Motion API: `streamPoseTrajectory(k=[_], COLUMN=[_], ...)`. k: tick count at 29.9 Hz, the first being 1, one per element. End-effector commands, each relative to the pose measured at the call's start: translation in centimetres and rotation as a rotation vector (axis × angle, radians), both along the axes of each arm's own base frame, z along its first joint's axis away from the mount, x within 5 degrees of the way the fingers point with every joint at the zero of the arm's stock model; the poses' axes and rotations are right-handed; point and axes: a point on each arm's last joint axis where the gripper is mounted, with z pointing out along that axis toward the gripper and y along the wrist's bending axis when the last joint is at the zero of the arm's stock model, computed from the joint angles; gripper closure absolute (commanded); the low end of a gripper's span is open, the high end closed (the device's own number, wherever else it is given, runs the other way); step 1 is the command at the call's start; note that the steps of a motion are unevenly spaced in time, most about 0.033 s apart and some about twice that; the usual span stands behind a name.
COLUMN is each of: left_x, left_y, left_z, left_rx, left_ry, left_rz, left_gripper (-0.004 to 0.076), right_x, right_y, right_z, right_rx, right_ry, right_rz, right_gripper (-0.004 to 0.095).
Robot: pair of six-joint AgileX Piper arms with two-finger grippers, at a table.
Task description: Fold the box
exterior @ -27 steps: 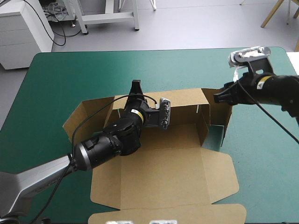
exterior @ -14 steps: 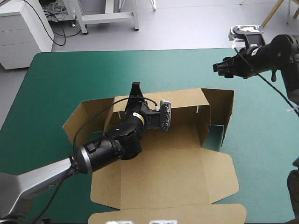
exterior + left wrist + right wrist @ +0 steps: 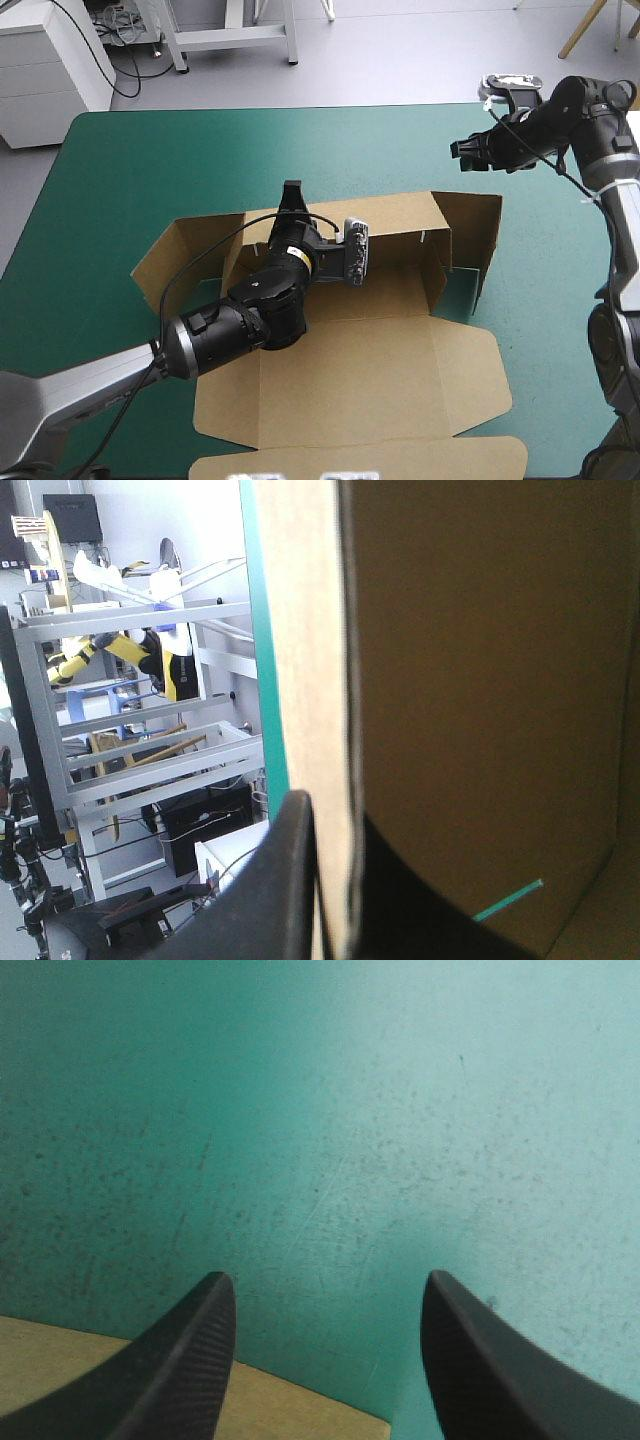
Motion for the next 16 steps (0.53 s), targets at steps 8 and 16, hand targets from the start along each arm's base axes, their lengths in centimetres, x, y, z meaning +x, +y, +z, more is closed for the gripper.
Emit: streamPoseTrajectory(k=[8,16], left_x=[-1.0,-1.0], left_y=[-0.3,-0.4], left_z=[-0.9,-0.8], left_rx=[-0.071,-0.071], left_ry=[0.065,0.058], left_rz=[-0.021,-0.027], left_gripper=[0.0734,0.0734], right_x=[-0.5,-2.1], right_y=[-0.5,-0.3], right_z=[1.4,1.0], right_rx=[-0.034,-0.016], right_ry=[-0.028,0.002], right_rz=[0.007,0.027], right_gripper=[0.0399,0.0399])
